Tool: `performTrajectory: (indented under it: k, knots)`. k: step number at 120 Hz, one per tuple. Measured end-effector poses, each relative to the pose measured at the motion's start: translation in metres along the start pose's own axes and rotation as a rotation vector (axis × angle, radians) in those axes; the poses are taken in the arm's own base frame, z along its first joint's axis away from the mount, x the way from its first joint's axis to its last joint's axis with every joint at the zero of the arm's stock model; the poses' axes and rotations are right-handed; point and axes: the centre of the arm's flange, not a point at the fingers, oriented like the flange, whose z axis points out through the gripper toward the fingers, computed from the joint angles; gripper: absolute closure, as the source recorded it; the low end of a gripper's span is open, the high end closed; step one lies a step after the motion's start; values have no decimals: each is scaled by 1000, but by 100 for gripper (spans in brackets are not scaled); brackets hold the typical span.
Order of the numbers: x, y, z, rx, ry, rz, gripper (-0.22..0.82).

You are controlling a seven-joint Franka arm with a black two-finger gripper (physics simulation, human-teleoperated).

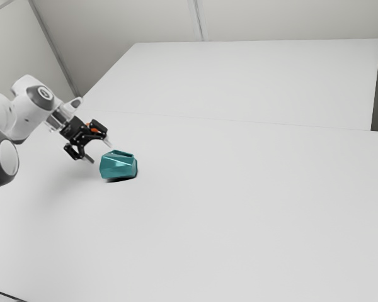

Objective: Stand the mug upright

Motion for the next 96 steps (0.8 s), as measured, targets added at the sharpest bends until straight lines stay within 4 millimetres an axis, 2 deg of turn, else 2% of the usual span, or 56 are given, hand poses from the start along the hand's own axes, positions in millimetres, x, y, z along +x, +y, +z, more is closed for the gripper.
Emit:
performTrajectory:
  k: [54, 77, 87, 96]
  knots:
    - [6, 3, 34, -200, 7, -38, 1]
    - [6, 10, 36, -206, 2, -22, 48]
    - [5, 11, 35, -207, 2, -18, 60]
    - [5, 15, 36, -209, -1, -9, 66]
